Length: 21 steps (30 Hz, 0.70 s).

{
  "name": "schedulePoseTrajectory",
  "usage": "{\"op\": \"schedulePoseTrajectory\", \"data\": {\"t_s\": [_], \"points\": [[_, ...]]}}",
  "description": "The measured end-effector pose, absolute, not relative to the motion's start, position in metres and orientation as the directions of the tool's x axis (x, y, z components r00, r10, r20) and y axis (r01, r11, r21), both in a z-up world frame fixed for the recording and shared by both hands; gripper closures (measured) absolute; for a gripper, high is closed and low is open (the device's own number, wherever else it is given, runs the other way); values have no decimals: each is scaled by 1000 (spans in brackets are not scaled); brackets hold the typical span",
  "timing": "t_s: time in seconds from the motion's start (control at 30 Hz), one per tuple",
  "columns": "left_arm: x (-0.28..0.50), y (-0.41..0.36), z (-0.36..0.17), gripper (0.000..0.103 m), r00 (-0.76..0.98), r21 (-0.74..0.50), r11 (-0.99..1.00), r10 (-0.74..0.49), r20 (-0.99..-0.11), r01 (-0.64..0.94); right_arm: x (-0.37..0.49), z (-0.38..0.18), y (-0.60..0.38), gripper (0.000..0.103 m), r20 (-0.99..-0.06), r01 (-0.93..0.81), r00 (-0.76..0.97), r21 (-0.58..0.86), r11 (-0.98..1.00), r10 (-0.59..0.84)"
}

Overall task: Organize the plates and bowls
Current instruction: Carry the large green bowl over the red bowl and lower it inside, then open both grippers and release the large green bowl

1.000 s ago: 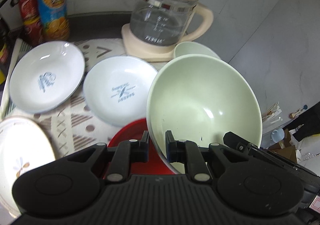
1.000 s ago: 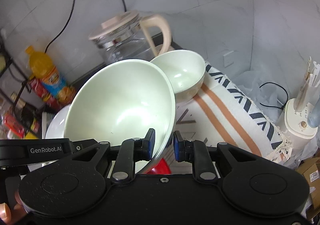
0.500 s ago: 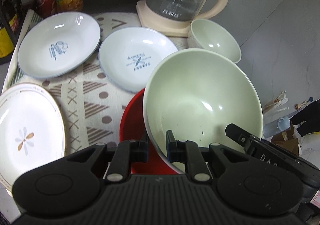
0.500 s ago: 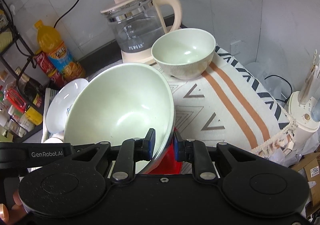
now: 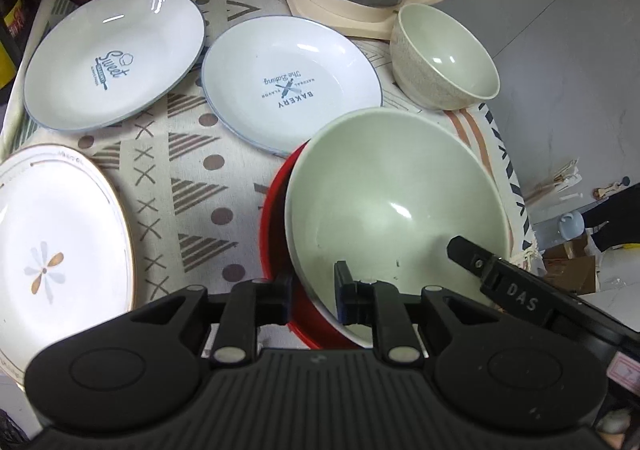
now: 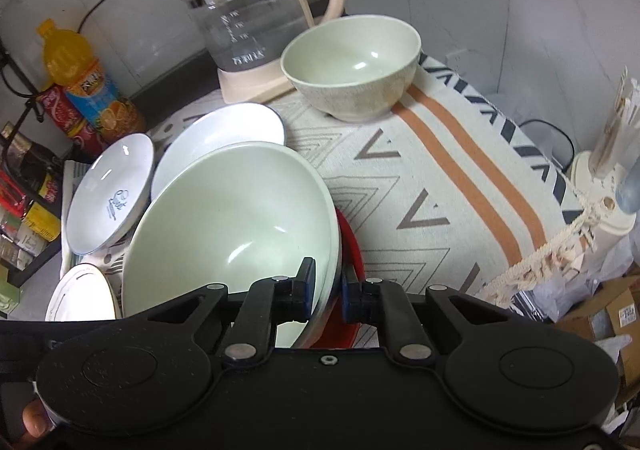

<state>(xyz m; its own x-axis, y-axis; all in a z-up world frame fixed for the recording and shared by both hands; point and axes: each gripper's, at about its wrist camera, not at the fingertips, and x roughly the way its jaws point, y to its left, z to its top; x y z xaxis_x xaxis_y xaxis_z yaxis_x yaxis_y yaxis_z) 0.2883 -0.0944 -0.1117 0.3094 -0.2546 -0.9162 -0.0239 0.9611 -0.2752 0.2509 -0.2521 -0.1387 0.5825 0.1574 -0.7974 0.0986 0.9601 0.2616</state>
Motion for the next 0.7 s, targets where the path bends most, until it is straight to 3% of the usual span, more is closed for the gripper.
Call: {"op": "schedulePoseTrajectory", "data": {"t_s": [0.57,0.7], "points": [[293,-70,-96,82,314,-282,958,-282,-907,47,260,-146,-240,94,-816,153,570,224,963,99],[296,-61,-95,80,316,-283,957,-290,-903,70,261,-145,-238,91,-823,175,561,224,959,90]]}}
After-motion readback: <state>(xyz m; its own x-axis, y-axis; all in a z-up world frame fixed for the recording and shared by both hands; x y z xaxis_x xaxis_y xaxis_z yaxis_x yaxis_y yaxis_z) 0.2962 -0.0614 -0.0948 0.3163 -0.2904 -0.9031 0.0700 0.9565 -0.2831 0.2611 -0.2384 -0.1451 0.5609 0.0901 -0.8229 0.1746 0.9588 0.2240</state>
